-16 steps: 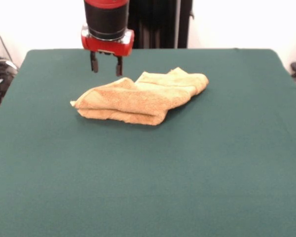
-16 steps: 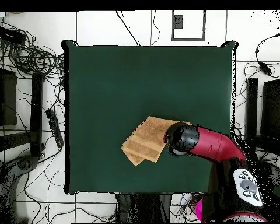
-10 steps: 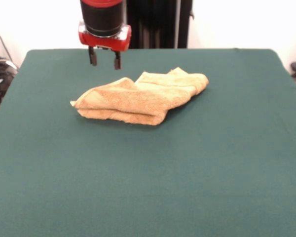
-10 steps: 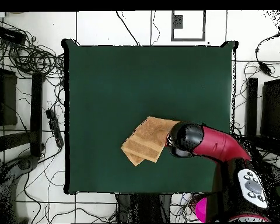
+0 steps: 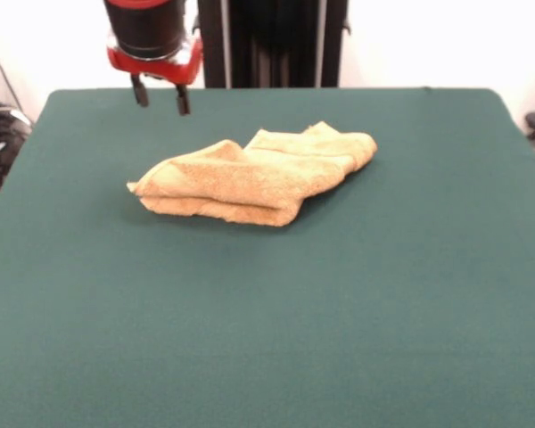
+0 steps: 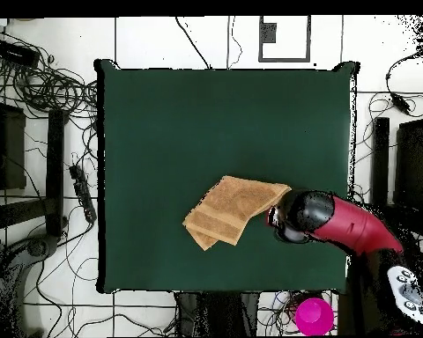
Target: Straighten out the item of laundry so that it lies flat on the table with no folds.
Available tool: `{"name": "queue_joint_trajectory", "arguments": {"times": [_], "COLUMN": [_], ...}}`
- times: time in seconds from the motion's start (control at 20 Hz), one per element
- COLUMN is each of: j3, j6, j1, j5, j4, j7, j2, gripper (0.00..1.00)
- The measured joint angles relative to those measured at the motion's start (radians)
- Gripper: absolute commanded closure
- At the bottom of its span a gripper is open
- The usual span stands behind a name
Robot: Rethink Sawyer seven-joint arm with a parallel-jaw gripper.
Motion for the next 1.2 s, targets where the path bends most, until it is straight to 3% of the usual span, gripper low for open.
{"name": "queue_joint_trajectory", "arguments": {"times": [0.4,0.8,1.2], "j3": [0.042,0.174,0.297], "j6": [-0.149,-0.353,-0.391], "j1": [-0.07,-0.177,-0.275], "j5": [0.008,0.021,0.02], "j4": [0.001,0.037,0.084], "j7": [0.0,0.0,0.0], "j2": [0.0,0.001,0.008], "gripper": [0.0,0.0,0.0]}}
